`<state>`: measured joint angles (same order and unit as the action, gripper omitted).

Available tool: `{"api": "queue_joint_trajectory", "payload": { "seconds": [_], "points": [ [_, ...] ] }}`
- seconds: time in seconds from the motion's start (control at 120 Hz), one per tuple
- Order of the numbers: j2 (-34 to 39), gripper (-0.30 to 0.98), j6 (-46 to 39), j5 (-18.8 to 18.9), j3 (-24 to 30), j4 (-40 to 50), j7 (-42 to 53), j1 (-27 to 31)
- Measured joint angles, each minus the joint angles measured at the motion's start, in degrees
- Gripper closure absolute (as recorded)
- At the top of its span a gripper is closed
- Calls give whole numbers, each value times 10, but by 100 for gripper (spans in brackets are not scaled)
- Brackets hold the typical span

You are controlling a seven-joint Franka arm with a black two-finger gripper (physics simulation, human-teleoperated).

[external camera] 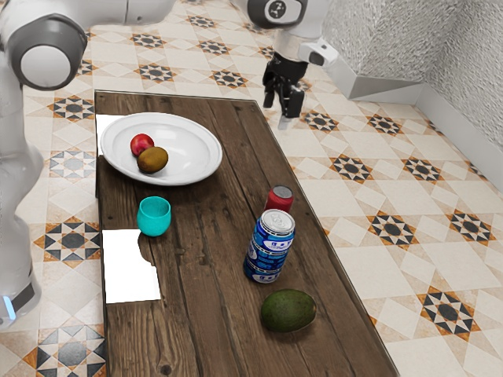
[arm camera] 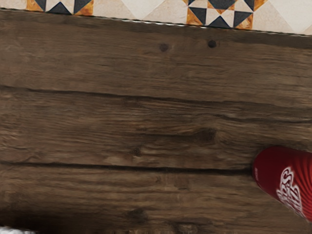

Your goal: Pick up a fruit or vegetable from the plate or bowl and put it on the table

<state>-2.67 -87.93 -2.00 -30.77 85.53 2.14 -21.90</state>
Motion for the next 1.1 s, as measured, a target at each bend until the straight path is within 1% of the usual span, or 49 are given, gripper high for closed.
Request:
{"api": "queue_joint_trajectory", "payload": {
  "seconds": [0.1,0.183,0.217,0.242,0.275,0.308,0.358,0.433,0.483,0.525,0.583,0.683,0.758,0.85,1.0,1.05,1.1],
  "points": [
    [0,0,3,-2,-6,-1,8,68],
    [1,0,5,-7,-6,-5,13,100],
    [5,0,13,-5,-3,-38,12,106],
    [8,0,32,10,3,-86,2,109],
    [18,0,63,28,12,-137,-16,106],
    [41,0,92,32,17,-164,-36,90],
    [61,0,129,35,18,-182,-64,60],
    [59,0,160,38,18,-187,-102,25],
    [57,0,160,40,12,-153,-131,10],
    [85,1,147,42,6,-74,-158,-5],
    [128,1,122,57,5,30,-198,21],
    [136,0,81,75,1,91,-257,34],
    [149,0,43,93,-4,155,-291,34],
    [157,0,9,105,-13,210,-345,36],
    [179,0,-24,114,-16,268,-434,39],
    [184,0,-21,115,-15,273,-471,42],
    [186,0,2,111,-10,264,-522,45]
  ]
}}
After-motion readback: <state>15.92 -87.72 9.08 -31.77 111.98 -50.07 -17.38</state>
